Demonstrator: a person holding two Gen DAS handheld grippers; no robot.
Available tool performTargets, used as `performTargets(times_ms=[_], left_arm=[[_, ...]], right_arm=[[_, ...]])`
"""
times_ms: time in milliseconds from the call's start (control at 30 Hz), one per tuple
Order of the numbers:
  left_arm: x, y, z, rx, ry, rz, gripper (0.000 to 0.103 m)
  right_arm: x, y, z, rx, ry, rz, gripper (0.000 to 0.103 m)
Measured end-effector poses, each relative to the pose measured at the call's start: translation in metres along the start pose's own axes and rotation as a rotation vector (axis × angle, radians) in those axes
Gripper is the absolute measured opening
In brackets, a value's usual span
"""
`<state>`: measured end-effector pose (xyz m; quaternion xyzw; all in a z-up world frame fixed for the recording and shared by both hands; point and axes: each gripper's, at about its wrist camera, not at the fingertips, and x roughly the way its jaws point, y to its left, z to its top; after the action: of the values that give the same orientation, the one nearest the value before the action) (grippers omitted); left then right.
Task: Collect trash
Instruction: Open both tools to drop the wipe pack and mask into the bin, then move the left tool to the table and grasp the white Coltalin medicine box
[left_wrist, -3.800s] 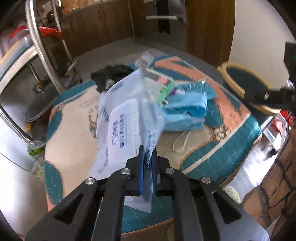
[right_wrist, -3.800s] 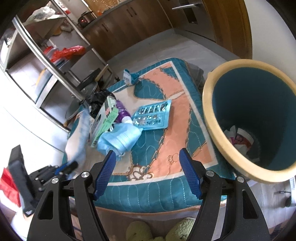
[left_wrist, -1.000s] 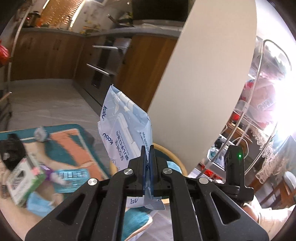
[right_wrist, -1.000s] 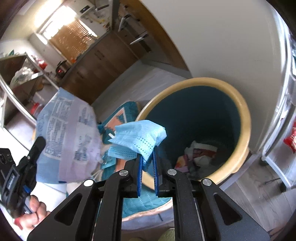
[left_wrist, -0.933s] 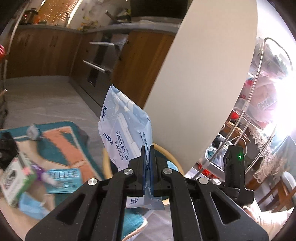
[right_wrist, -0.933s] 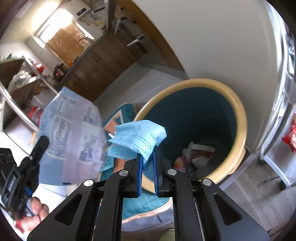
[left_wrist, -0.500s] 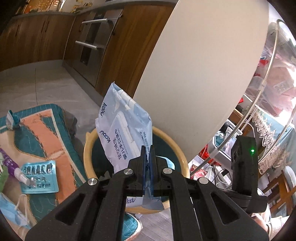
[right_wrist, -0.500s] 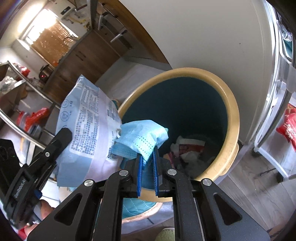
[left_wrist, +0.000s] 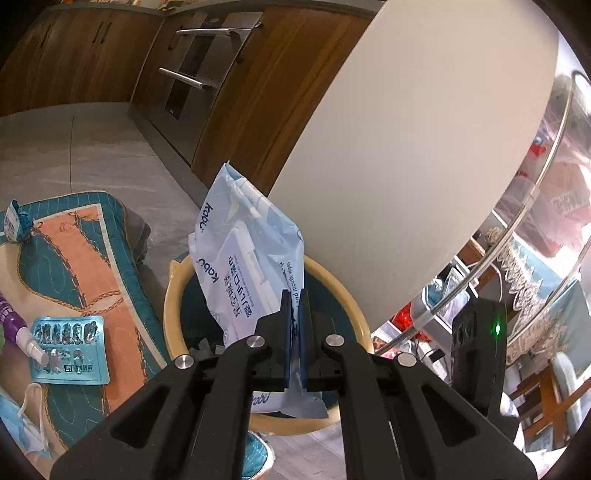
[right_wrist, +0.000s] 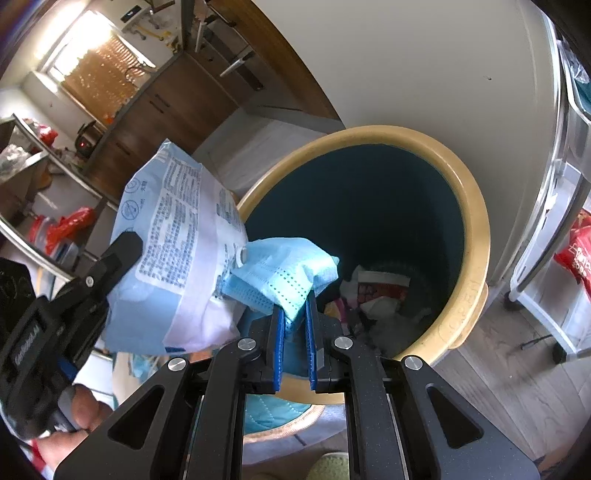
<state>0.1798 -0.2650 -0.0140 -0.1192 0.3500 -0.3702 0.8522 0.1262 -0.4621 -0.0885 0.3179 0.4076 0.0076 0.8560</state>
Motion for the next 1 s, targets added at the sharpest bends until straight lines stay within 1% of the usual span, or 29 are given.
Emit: performTargets(times_ms=[133,200,233,267,400,467,500,533,700,767,800,833,867,933,1000], left_arm=[[0.006,-0.002,0.006,-0.008,0.013,-0.017,0.003],[0.015,-0.002,0.005,-0.011,0.043,0.007,0.004],[0.018,-0.001,0.004,-0.017,0.054,0.009,0.005],[0.021,0.0,0.002,-0.024,0.066,-0.004,0.005],[0.027,0.002,-0.005,-0.021,0.098,-0.01,0.011],[0.025,0.003,-0.008,-0.022,0.099,-0.017,0.025],[0.024,0.005,-0.01,-0.029,0.095,-0.015,0.039],[0.022,0.006,-0.011,-0.032,0.087,-0.011,0.044],[0.007,0.013,-0.013,-0.056,0.064,-0.011,0.045],[-0.005,0.015,-0.013,-0.048,0.048,0.001,0.051],[-0.013,0.017,-0.014,-0.041,0.037,0.009,0.055],[-0.02,0.018,-0.014,-0.036,0.028,0.018,0.059],[-0.03,0.021,-0.015,-0.027,0.018,0.029,0.06],[-0.046,0.025,-0.015,-0.012,0.005,0.059,0.07],[-0.067,0.034,-0.017,0.0,-0.007,0.09,0.073]], right_arm=[[0.0,-0.008,-0.001,0.018,-0.003,-0.006,0.012],[-0.001,-0.01,-0.002,0.03,-0.003,-0.011,0.015],[-0.002,-0.012,-0.002,0.036,-0.007,-0.011,0.016],[-0.003,-0.013,-0.002,0.041,-0.01,-0.016,0.018],[-0.006,-0.016,-0.001,0.057,-0.024,-0.019,0.023],[-0.006,-0.018,-0.001,0.066,-0.025,-0.017,0.025],[-0.007,-0.016,-0.002,0.071,-0.026,-0.016,0.026],[-0.007,-0.017,-0.001,0.074,-0.028,-0.012,0.026],[-0.008,-0.015,-0.001,0.064,-0.036,-0.01,0.026],[-0.008,-0.015,-0.001,0.064,-0.034,-0.007,0.028],[-0.007,-0.014,-0.001,0.063,-0.035,-0.006,0.031],[-0.007,-0.013,-0.001,0.062,-0.035,-0.004,0.033],[-0.006,-0.011,-0.001,0.056,-0.037,-0.002,0.035],[-0.006,-0.006,-0.002,0.043,-0.038,0.001,0.037],[-0.002,0.001,-0.004,0.021,-0.032,0.007,0.039]])
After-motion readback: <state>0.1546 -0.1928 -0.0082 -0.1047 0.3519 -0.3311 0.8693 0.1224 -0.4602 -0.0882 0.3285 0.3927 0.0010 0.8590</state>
